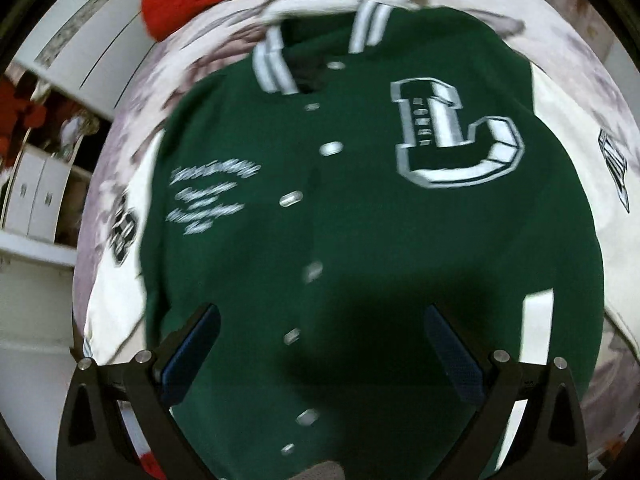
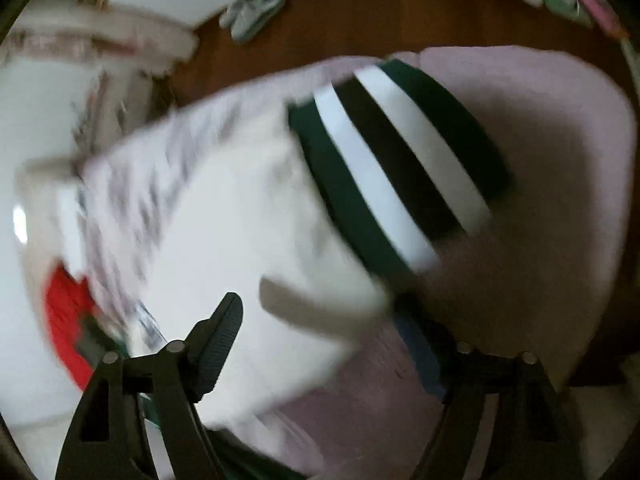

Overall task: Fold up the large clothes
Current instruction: 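Grasp the white sleeve cuff with the right tool and lift it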

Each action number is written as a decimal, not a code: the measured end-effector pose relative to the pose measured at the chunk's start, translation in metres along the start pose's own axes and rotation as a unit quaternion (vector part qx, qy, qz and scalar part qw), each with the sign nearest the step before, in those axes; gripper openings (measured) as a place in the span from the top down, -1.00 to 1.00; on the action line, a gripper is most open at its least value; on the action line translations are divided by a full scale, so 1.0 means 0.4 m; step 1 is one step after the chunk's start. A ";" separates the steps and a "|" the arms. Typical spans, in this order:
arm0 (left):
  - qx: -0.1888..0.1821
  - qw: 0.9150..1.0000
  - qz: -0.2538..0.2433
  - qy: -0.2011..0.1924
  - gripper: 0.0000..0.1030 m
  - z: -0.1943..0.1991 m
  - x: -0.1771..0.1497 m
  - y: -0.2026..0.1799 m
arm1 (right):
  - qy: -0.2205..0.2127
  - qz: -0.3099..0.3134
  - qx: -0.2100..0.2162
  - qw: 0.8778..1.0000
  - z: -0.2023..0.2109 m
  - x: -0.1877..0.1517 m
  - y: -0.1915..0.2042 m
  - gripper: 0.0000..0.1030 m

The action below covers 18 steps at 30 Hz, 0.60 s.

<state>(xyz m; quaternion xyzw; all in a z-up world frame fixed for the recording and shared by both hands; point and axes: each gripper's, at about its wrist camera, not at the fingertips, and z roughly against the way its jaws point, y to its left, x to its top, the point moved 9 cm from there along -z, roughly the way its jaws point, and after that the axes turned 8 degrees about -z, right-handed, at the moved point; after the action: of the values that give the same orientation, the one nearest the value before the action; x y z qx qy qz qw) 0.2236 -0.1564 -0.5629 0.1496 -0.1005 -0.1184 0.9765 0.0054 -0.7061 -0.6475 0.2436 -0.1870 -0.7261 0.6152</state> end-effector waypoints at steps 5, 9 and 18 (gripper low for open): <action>0.004 0.999 -0.029 -0.022 -1.00 -0.015 0.088 -0.088 | -0.031 0.019 0.027 0.999 -0.048 0.056 0.083 0.85; -0.010 0.999 -0.024 -0.030 -1.00 -0.039 0.169 -0.142 | -0.063 0.033 0.038 0.997 -0.034 0.162 0.182 0.90; 0.013 0.998 -0.060 -0.021 -1.00 -0.188 0.242 -0.216 | -0.062 0.158 0.030 0.985 -0.024 0.214 0.523 0.90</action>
<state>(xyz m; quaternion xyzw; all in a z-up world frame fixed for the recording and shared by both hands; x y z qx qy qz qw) 0.3159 -0.2418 -0.6450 0.1656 -0.1136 -0.1784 0.9633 0.1683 -0.8265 -0.5465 0.1842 -0.2827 -0.6272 0.7020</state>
